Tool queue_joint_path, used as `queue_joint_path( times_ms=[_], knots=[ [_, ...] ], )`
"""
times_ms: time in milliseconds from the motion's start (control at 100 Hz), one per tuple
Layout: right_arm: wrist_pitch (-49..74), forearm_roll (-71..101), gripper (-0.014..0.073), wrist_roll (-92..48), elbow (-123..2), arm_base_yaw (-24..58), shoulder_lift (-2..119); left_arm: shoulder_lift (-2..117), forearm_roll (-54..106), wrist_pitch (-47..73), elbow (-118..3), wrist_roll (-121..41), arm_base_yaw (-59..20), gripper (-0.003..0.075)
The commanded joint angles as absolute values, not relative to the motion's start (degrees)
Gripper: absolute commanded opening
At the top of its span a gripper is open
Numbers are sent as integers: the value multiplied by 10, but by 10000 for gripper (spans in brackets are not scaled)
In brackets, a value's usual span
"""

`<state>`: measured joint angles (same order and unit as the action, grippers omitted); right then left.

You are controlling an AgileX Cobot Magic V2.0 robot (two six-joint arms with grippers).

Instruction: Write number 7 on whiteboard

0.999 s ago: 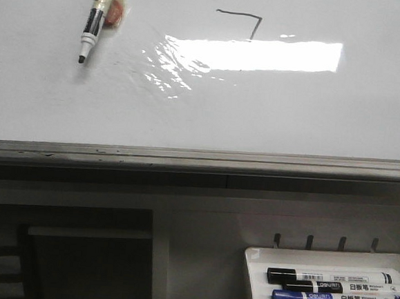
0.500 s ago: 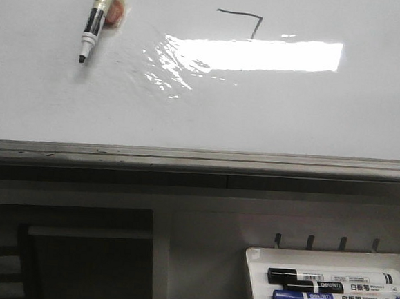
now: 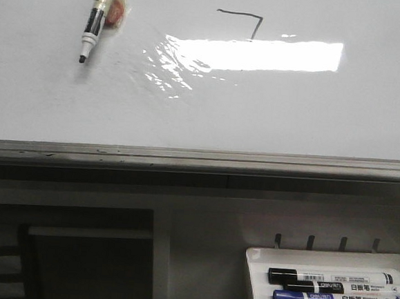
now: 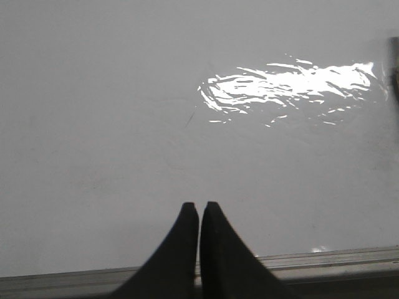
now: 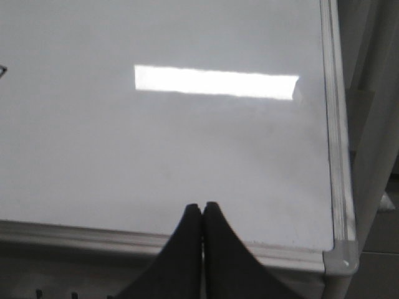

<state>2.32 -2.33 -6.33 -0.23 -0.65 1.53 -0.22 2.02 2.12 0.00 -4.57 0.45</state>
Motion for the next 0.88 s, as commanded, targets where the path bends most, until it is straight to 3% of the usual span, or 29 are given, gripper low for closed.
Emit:
queue_joint_path(
  times_ms=[0,870],
  knots=[
    [-32,-50,-64,-55,6,-10,3,-20,25,-19,20,-39,2,-20],
    [-7,-50,-64,-58,23,-10,-18,-20,25,-19,20,-39,2,-20]
  ],
)
